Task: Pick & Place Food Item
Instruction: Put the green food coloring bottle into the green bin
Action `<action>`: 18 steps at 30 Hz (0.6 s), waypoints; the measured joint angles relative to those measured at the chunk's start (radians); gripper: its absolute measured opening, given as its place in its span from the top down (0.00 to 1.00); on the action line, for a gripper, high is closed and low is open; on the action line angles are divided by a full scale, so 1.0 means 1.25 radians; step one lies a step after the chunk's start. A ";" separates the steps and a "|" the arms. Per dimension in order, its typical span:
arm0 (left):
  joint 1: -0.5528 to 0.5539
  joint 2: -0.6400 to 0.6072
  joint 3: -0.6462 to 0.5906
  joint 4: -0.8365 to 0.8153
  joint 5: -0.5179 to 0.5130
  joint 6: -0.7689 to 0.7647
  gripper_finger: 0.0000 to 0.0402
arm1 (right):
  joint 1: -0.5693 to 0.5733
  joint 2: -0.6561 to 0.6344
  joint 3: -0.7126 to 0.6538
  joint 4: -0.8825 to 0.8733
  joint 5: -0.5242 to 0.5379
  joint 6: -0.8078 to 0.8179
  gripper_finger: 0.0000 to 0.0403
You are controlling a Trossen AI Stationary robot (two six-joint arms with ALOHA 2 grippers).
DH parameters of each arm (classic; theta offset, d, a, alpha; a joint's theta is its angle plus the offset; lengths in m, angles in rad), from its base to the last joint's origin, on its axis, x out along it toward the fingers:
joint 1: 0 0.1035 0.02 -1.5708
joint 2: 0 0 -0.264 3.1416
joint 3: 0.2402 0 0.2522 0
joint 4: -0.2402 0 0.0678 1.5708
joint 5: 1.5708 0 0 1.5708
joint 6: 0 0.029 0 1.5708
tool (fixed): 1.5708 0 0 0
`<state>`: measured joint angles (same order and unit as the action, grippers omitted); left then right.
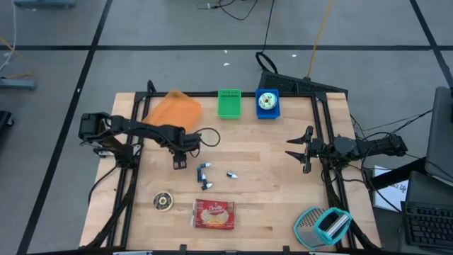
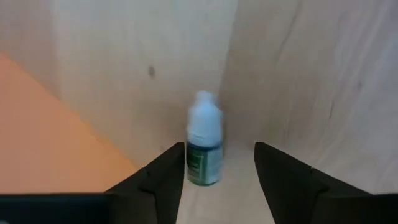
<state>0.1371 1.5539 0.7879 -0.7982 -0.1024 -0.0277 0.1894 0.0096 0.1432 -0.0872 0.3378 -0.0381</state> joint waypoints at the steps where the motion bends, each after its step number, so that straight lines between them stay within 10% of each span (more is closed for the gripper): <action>1: -0.001 0.000 -0.006 0.005 -0.001 -0.001 0.53 | 0.000 0.000 0.000 0.000 0.000 0.000 0.54; 18: -0.001 -0.002 -0.024 0.118 0.005 -0.135 0.68 | 0.000 0.000 0.000 0.000 0.000 0.000 0.54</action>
<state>0.1360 1.5520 0.7582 -0.6506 -0.0956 -0.1969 0.1896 0.0096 0.1432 -0.0872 0.3378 -0.0383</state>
